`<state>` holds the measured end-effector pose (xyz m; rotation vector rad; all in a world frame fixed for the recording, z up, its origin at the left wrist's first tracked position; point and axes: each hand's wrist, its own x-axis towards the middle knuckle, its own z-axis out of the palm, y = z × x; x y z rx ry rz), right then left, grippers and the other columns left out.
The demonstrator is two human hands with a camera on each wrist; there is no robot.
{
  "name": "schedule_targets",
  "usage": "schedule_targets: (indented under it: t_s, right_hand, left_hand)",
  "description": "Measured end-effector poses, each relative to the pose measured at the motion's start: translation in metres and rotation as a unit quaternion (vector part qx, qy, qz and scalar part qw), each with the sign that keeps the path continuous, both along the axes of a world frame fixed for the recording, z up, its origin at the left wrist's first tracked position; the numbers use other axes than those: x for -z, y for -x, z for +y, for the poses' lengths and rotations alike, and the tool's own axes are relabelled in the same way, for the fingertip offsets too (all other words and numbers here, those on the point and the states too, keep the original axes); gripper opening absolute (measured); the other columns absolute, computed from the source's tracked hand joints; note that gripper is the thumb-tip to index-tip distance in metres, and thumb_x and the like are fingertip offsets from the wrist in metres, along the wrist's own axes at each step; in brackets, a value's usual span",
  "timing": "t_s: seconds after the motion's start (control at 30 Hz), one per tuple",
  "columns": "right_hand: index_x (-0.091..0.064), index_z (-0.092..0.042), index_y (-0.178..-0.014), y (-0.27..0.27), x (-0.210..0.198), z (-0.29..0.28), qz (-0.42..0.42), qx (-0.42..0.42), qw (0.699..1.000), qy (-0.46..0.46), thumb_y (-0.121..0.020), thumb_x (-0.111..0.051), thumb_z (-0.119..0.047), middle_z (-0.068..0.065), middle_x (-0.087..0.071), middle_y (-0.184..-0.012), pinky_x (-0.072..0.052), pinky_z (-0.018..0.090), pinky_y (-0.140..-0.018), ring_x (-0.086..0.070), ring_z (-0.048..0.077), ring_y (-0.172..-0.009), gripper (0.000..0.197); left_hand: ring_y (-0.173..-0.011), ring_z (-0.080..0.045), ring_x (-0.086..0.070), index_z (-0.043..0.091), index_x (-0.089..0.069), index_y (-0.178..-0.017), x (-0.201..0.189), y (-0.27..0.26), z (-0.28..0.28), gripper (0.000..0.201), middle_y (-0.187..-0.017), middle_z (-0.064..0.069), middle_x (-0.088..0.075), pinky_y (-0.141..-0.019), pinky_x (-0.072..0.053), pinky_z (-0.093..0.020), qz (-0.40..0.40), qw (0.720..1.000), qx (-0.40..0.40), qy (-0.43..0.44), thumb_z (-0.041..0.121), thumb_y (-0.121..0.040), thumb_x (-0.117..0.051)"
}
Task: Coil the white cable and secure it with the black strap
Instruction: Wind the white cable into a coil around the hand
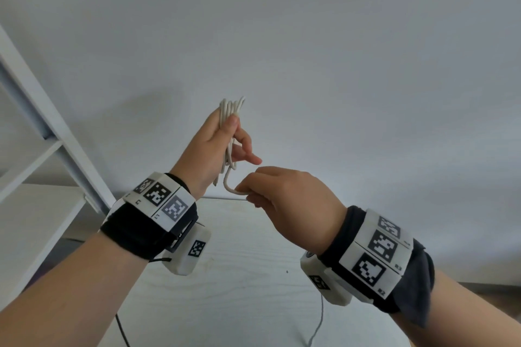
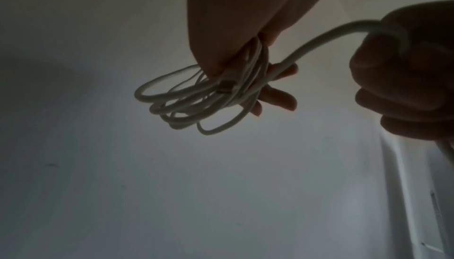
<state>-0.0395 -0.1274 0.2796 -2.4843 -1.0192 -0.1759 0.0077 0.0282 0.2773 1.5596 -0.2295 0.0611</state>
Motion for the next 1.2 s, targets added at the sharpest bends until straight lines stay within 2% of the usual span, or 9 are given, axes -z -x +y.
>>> schedule_targets:
  t_s: [0.23,0.33,0.4,0.57,0.67,0.8,0.9,1.07,1.2]
  right_hand:
    - [-0.064,-0.017,-0.095,-0.003,0.005,0.004,-0.055,-0.029,0.997,-0.052,-0.084,-0.055,-0.013,-0.005,-0.059,-0.097,-0.054,0.045,-0.053,-0.064,0.028,-0.076,0.015]
    - [-0.066,-0.02,-0.094,-0.009,0.0,0.002,-0.052,-0.034,0.993,-0.098,-0.084,-0.058,-0.01,-0.005,-0.057,-0.095,-0.057,0.044,-0.063,-0.064,0.023,-0.099,0.016]
    - [-0.069,-0.02,-0.093,-0.015,-0.008,-0.002,-0.049,-0.013,0.991,-0.123,-0.083,-0.059,-0.014,-0.004,-0.054,-0.085,-0.055,0.038,-0.064,-0.063,0.019,-0.083,0.015]
    - [-0.069,-0.018,-0.088,-0.026,-0.021,-0.007,-0.06,0.019,0.989,-0.136,-0.082,-0.062,-0.016,-0.006,-0.053,-0.079,-0.047,0.024,-0.058,-0.05,0.005,-0.061,0.009]
    - [-0.059,-0.018,-0.085,-0.031,-0.025,-0.012,-0.058,0.05,0.989,-0.129,-0.079,-0.068,-0.022,-0.011,-0.05,-0.078,-0.038,0.014,-0.059,-0.046,-0.003,-0.06,0.011]
    - [-0.054,-0.021,-0.082,-0.039,-0.032,-0.018,-0.056,0.061,0.991,-0.108,-0.073,-0.069,-0.039,-0.006,-0.052,-0.077,-0.045,0.027,-0.057,-0.042,0.001,-0.057,0.025]
    - [-0.054,-0.02,-0.077,-0.045,-0.034,-0.022,-0.046,0.061,0.991,-0.106,-0.068,-0.072,-0.045,-0.005,-0.052,-0.075,-0.046,0.028,-0.058,-0.043,0.003,-0.057,0.032]
    - [-0.05,-0.02,-0.069,-0.053,-0.034,-0.031,-0.001,0.08,0.988,-0.135,-0.052,-0.073,-0.057,-0.009,-0.051,-0.066,-0.037,0.015,-0.052,-0.044,0.004,-0.054,0.047]
    - [-0.05,-0.019,-0.064,-0.056,-0.031,-0.035,0.082,0.072,0.982,-0.155,-0.057,-0.076,-0.048,-0.012,-0.049,-0.056,-0.035,0.01,-0.049,-0.045,0.002,-0.047,0.039]
  left_hand:
    - [-0.074,-0.029,-0.071,0.016,-0.044,-0.086,-0.001,0.006,-0.003,0.027,-0.08,-0.001,-0.072,-0.066,-0.05,-0.032,0.02,1.0,0.018,-0.004,0.036,-0.098,-0.03]
    - [-0.067,-0.009,-0.067,0.016,-0.05,-0.097,0.0,0.01,-0.003,0.03,-0.089,-0.004,-0.067,-0.062,-0.049,-0.021,0.022,0.998,0.016,-0.057,0.039,-0.096,-0.032]
    - [-0.061,-0.003,-0.063,0.012,-0.052,-0.105,0.001,0.014,-0.005,0.039,-0.084,0.002,-0.062,-0.061,-0.049,-0.019,0.025,0.996,0.029,-0.08,0.044,-0.092,-0.033]
    - [-0.042,-0.027,-0.058,0.014,-0.053,-0.109,0.0,0.025,-0.011,0.043,-0.068,-0.004,-0.069,-0.058,-0.056,-0.041,0.065,0.991,0.098,-0.058,0.048,-0.092,-0.031]
    - [-0.03,-0.018,-0.039,0.008,-0.053,-0.104,0.004,0.025,-0.012,0.045,-0.066,-0.008,-0.069,-0.041,-0.044,-0.029,0.071,0.99,0.113,-0.052,0.046,-0.094,-0.031]
    - [-0.026,-0.014,-0.025,-0.004,-0.049,-0.093,0.01,0.028,-0.013,0.046,-0.057,-0.012,-0.063,-0.036,-0.027,-0.024,0.106,0.985,0.135,-0.02,0.038,-0.098,-0.03]
    - [-0.025,-0.01,-0.023,0.006,-0.048,-0.084,0.011,0.031,-0.015,0.048,-0.05,-0.008,-0.059,-0.037,-0.023,-0.023,0.112,0.981,0.161,0.012,0.047,-0.094,-0.026]
    - [-0.028,-0.009,-0.019,0.009,-0.046,-0.078,0.013,0.036,-0.014,0.052,-0.042,0.003,-0.038,-0.037,-0.02,-0.019,0.105,0.975,0.197,0.006,0.054,-0.093,-0.024]
    - [-0.029,-0.01,-0.015,0.014,-0.045,-0.072,0.012,0.037,-0.012,0.046,-0.042,0.004,-0.029,-0.038,-0.013,-0.022,0.111,0.973,0.204,-0.005,0.052,-0.093,-0.031]
